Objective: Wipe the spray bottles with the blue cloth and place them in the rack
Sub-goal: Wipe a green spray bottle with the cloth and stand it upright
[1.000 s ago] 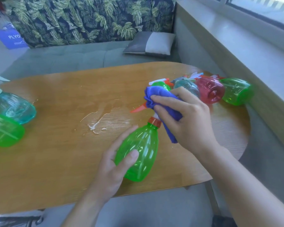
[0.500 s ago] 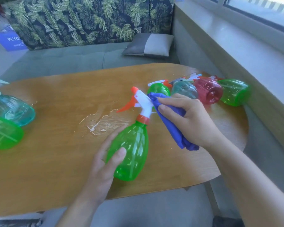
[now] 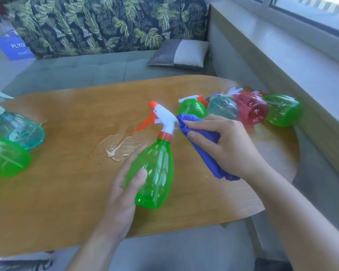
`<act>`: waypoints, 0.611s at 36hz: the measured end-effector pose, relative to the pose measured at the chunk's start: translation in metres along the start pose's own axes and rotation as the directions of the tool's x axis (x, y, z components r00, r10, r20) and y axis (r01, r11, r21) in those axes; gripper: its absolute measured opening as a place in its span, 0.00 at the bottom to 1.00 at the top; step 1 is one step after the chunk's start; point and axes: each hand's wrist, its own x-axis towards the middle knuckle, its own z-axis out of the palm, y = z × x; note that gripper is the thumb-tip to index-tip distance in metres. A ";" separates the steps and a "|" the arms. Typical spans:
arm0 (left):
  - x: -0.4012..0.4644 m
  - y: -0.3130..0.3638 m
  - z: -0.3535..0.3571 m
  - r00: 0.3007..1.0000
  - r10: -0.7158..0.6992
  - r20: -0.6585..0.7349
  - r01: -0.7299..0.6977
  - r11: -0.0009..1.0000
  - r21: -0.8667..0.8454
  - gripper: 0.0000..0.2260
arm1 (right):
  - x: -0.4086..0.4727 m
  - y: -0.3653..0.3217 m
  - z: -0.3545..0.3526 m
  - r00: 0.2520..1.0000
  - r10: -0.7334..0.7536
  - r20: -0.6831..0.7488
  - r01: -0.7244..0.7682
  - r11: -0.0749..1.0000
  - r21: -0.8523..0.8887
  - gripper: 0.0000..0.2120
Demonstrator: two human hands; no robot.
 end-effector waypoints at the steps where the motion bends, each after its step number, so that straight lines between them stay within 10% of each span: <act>1: 0.001 0.000 -0.001 1.000 0.002 -0.011 -0.002 1.000 0.004 0.33 | 0.001 0.003 -0.002 1.000 0.005 0.028 -0.004 0.999 -0.041 0.09; 8: 0.000 0.000 0.006 0.997 -0.012 0.077 0.006 0.996 0.085 0.31 | 0.002 -0.004 -0.007 0.948 -0.155 -0.277 0.124 0.984 -0.128 0.10; 22: -0.002 0.004 0.010 0.985 0.001 0.175 -0.032 0.983 0.178 0.26 | -0.002 -0.008 0.002 0.884 -0.380 -0.271 0.304 0.909 -0.284 0.10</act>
